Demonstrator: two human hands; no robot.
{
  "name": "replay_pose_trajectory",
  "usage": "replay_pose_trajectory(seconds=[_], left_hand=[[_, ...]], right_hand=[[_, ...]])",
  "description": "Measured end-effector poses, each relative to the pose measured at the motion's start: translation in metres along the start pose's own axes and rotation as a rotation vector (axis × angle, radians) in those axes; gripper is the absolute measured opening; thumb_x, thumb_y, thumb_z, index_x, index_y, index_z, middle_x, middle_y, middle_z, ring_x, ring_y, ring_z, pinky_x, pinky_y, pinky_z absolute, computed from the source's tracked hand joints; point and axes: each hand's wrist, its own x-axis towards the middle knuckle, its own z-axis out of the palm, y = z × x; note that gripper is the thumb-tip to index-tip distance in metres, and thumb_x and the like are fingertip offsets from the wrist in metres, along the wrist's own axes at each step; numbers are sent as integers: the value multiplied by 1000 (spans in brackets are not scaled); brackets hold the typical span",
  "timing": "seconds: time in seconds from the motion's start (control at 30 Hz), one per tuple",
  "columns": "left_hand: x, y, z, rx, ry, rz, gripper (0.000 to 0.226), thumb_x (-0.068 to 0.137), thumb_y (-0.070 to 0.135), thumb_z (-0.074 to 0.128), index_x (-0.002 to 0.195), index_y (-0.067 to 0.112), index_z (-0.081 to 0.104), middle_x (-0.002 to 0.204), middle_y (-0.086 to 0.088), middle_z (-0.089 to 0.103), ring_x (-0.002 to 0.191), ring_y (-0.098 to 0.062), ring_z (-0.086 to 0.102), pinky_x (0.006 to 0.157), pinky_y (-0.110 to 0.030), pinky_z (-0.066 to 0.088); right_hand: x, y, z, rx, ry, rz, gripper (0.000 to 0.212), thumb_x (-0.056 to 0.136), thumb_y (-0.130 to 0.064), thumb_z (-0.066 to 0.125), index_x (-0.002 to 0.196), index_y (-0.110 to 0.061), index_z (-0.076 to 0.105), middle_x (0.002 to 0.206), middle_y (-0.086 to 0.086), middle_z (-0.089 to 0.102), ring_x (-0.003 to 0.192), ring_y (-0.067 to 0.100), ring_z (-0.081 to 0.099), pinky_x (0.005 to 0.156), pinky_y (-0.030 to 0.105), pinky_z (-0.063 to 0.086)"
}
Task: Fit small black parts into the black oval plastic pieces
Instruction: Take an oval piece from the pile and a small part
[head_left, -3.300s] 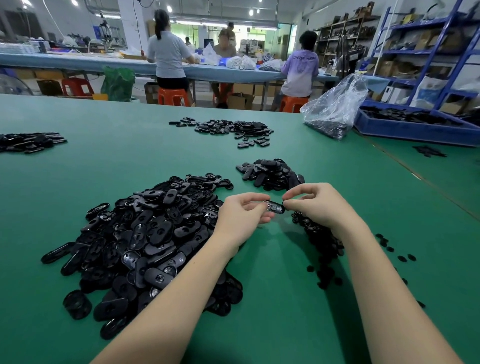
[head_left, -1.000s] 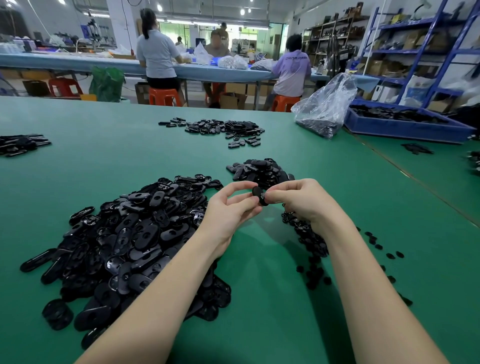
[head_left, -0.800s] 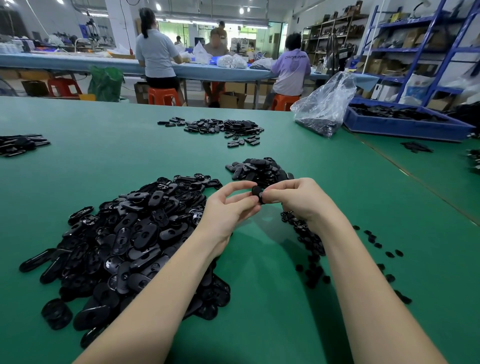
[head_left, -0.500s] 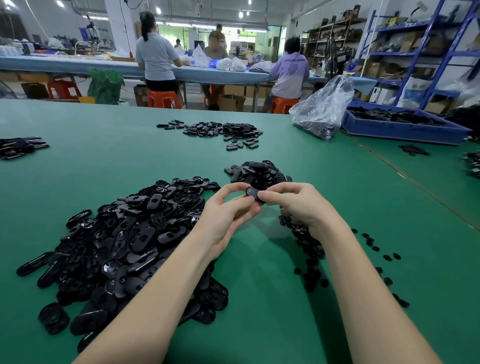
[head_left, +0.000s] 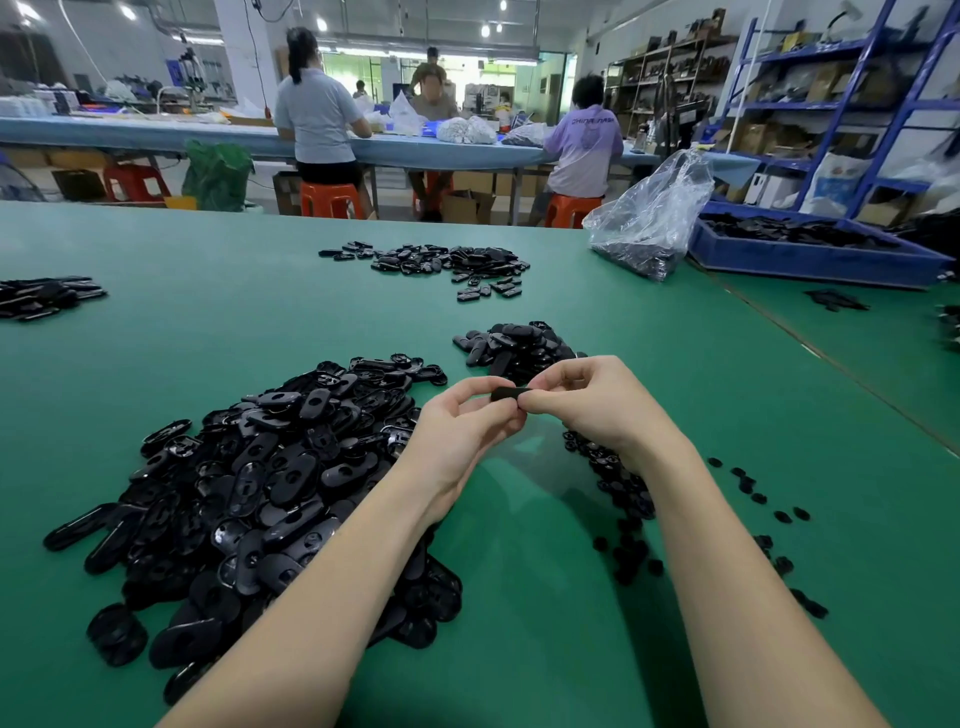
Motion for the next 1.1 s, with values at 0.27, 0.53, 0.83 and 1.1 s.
replay_pose_trajectory(seconds=[0.27, 0.53, 0.83, 1.1], left_hand=[[-2, -3, 0, 125, 33, 43, 14, 89, -7, 67, 98, 4, 69, 85, -11, 77, 72, -16, 74, 72, -19, 57], [0, -3, -1, 197, 64, 68, 14, 90, -6, 68, 92, 8, 70, 80, -6, 77, 70, -13, 74, 70, -17, 56], [1, -3, -3, 132, 22, 76, 15, 87, -5, 71, 99, 5, 70, 87, -10, 78, 75, -16, 74, 73, -19, 57], [1, -3, -3, 36, -1, 40, 17, 87, -7, 69, 103, 1, 69, 94, -14, 77, 83, -19, 75, 77, -21, 58]], right_hand=[[-1, 4, 3, -71, 34, -24, 12, 77, -26, 82, 75, -20, 72, 51, -15, 54, 42, 2, 44, 45, 14, 36], [0, 4, 9, -89, 72, -49, 15, 76, -27, 83, 76, -20, 70, 56, -14, 58, 41, -4, 47, 43, 9, 36], [-1, 9, 6, -13, 51, -71, 11, 80, -23, 80, 77, -20, 70, 54, -16, 60, 43, -3, 47, 44, 12, 37], [-2, 6, 5, -22, 59, -102, 13, 78, -23, 81, 74, -21, 69, 57, -15, 60, 44, -1, 47, 44, 12, 37]])
